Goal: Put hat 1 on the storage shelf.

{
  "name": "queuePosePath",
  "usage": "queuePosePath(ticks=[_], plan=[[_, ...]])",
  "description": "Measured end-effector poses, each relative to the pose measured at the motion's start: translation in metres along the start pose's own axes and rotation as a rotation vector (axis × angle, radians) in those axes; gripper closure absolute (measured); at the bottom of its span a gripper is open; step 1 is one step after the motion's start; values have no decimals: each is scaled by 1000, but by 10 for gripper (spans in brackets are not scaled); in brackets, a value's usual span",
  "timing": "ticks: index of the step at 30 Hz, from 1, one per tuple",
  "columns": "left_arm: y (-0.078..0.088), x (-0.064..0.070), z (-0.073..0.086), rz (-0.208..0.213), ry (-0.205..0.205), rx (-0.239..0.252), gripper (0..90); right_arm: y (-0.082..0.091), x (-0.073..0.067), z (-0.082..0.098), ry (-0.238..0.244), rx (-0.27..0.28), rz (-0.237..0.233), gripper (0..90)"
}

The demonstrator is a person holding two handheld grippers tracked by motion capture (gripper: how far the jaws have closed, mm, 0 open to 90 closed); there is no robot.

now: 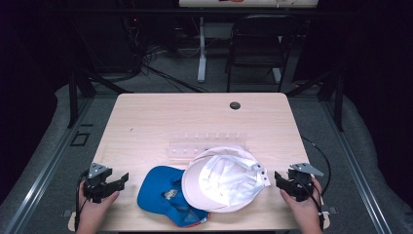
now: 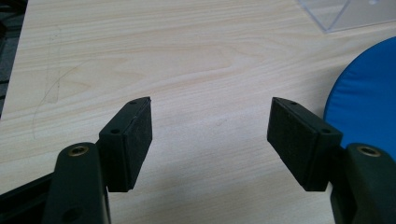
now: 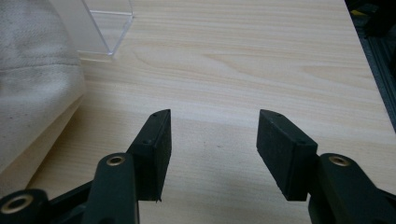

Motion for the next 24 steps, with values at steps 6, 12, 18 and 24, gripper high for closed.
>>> queuePosePath(ticks=[6,12,18,24], plan=[[1,3,-1,6,-8,2,312,2,-3,-3,-5,-96,-13,436],[2,4,-1,15,-6,-1,312,8,-10,-14,-5,-166,-47,460],[1,4,1,15,2,-14,312,18,-15,-30,0,-242,-102,463],[1,4,0,14,4,-13,312,28,-19,-45,54,-301,-109,481]])
Point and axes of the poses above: each handheld gripper's, and its own axes: y roughly backward along the jaws, z roughly out of its underside, x roughly to its right, the point moved 5 cm from there along -y, roughly forward along the jaws, and after that the axes turned 1 degree about x, right-handed, at the moved point
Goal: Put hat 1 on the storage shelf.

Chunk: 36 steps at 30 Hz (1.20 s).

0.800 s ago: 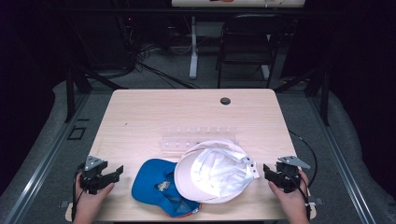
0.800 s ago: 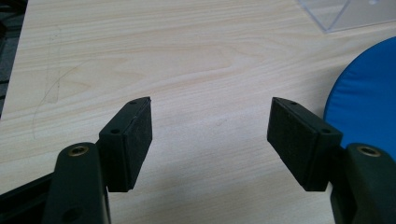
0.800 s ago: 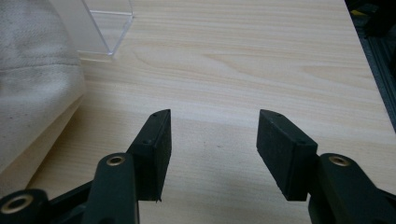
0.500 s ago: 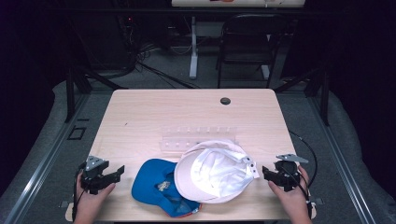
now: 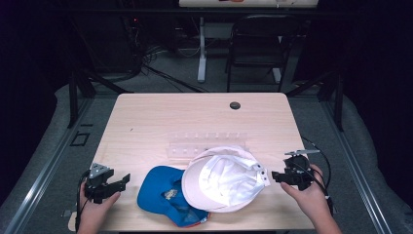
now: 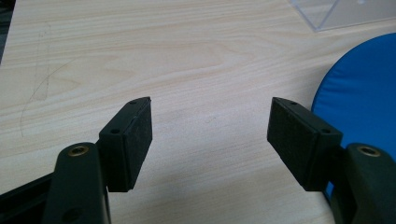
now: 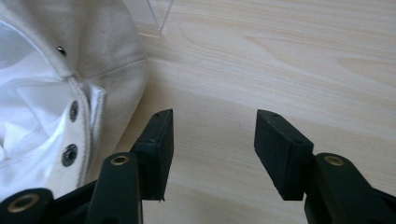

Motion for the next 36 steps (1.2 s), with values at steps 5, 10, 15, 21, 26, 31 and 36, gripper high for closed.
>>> queuePosePath(ticks=[5,10,15,21,26,31,36], plan=[[-2,-1,2,-6,2,-10,311,8,0,-13,-6,-26,-7,523],[-2,-3,2,-7,5,-14,311,14,-1,-24,3,-52,-29,537],[-2,-4,3,-8,-3,-26,312,19,-5,-33,29,-69,-21,538],[-3,-2,3,-4,-4,-27,311,30,-9,-47,34,-100,-39,547],[-3,-2,4,-9,-3,-30,312,46,-17,-59,16,-133,-91,562],[-3,-3,4,-11,5,-27,312,48,-25,-57,7,-178,-152,566],[-3,-3,4,-12,1,-29,311,37,-34,-44,-1,-212,-196,556]])
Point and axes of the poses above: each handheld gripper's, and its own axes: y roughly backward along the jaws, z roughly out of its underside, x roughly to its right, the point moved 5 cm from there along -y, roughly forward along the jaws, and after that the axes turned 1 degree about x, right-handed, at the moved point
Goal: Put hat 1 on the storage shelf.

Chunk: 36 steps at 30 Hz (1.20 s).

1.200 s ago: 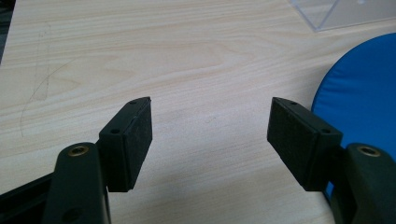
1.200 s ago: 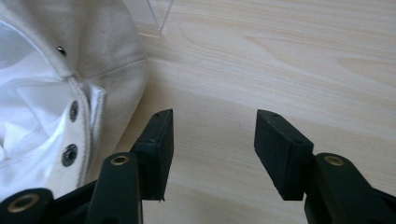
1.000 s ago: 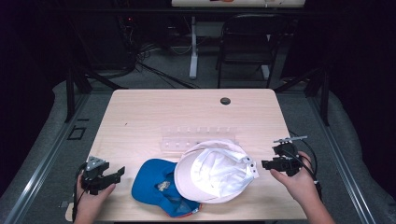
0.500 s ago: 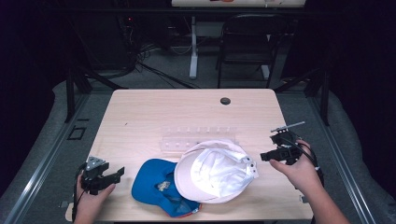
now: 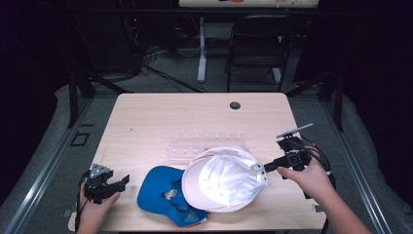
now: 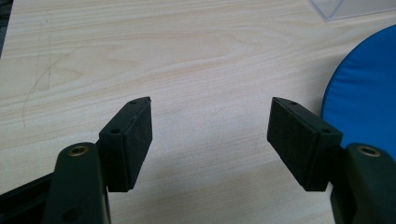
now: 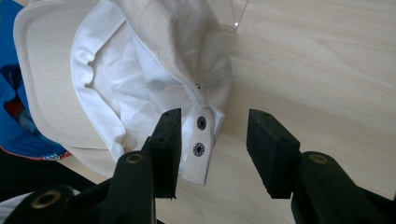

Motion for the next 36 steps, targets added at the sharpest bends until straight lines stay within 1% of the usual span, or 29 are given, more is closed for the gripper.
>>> queuePosePath(ticks=[1,2,3,4,6,7,8,9,10,12,13,14,15,16,17,20,21,22,23,24,25,26,28,29,30,32,33,35,36], plan=[[0,0,0,0,-1,0,311,0,0,0,0,0,0,556],[0,1,0,-1,-4,-3,312,-7,1,3,-7,-13,-13,553],[0,1,0,-1,-4,-3,312,-7,1,3,-7,-13,-13,553],[-1,1,0,-2,-4,-5,312,-13,2,4,-14,-17,-29,552],[-1,1,0,-2,-4,-5,312,-15,2,5,-19,-19,-34,552],[-1,1,1,-2,-4,-5,312,-18,3,5,-16,-30,-41,549],[-1,1,1,-2,-5,-5,312,-21,3,5,-25,-24,-45,547],[-1,1,1,-4,-5,-5,312,-23,3,6,-16,-31,-53,547],[-1,1,1,-4,-5,-5,312,-28,2,6,-24,-33,-69,546],[-1,0,1,-4,-5,-7,312,-30,2,6,-21,-26,-71,546],[-2,0,1,-4,-3,-6,312,-32,2,6,-15,-31,-82,546],[-2,0,1,-4,-3,-7,312,-35,1,6,-26,-30,-85,547],[-2,0,1,-3,-3,-7,312,-39,1,7,-25,-57,-98,548],[-2,1,1,-5,-4,-7,312,-42,-1,7,-52,-35,-95,549],[-2,1,1,-5,-4,-6,312,-43,0,7,-42,-51,-104,549],[-2,0,1,-7,-3,-6,312,-46,0,6,-60,-62,-126,578],[-2,0,1,-7,-3,-6,312,-47,0,6,-81,-48,-132,595],[-2,0,1,-7,-3,-7,311,-45,0,6,-77,-66,-139,613],[-2,0,1,-8,-4,-8,312,-45,-1,5,-102,-50,-143,638],[-2,0,1,-8,-4,-8,312,-43,-1,5,-105,-51,-148,660],[-2,0,1,-8,-3,-8,312,-43,-1,5,-105,-51,-148,660],[-2,0,1,-8,-3,-7,312,-39,-1,4,-102,-57,-159,680],[-2,0,1,-9,-3,-6,312,-36,-3,2,-98,-66,-165,713],[-2,0,1,-9,-2,-6,312,-35,-4,2,-103,-60,-156,728],[-2,0,1,-9,-2,-6,312,-34,-5,1,-88,-68,-148,741],[-2,0,1,-9,-2,-6,312,-33,-7,0,-88,-68,-140,752],[-2,0,1,-10,-2,-8,312,-31,-10,-1,-68,-80,-126,768],[-2,-1,2,-11,-1,-9,312,-30,-14,-3,-65,-79,-110,779],[-2,-1,2,-12,0,-9,312,-29,-16,-4,-56,-89,-96,787]])
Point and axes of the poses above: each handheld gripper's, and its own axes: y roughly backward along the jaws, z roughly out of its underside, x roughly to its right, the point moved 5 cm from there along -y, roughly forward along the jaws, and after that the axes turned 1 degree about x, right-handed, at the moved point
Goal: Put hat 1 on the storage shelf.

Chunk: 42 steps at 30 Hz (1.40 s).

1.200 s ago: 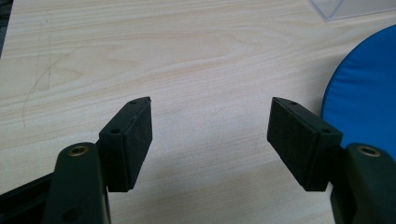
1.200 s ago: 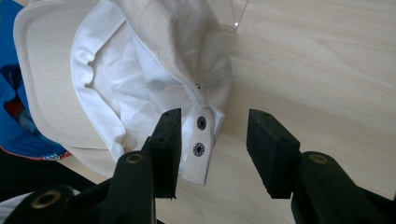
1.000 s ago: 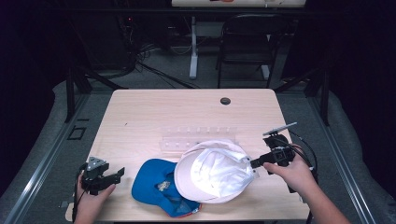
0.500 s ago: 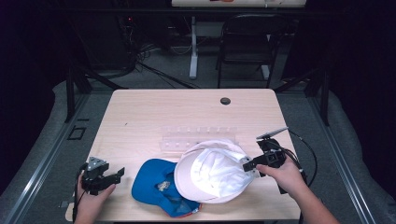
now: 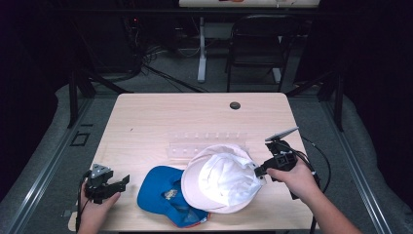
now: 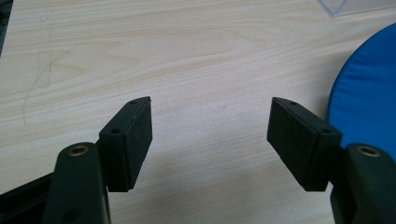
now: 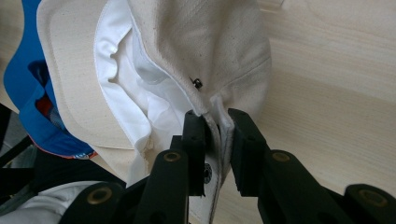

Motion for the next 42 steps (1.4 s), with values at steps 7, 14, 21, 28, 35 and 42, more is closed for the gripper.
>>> queuePosePath(ticks=[7,14,21,28,35,42], plan=[[0,-1,0,-2,6,4,312,11,-11,-7,42,-46,72,801],[-1,-1,0,2,1,-1,312,19,-21,-14,33,-60,115,804],[-2,-2,1,0,6,-6,312,26,-30,-22,14,-79,136,806],[-2,-2,1,2,13,-1,312,34,-42,-37,9,-113,165,808],[-2,-2,1,5,11,-8,314,37,-53,-45,-7,-136,183,809],[-3,-5,2,0,11,-17,318,49,-78,-58,8,-163,183,813]])
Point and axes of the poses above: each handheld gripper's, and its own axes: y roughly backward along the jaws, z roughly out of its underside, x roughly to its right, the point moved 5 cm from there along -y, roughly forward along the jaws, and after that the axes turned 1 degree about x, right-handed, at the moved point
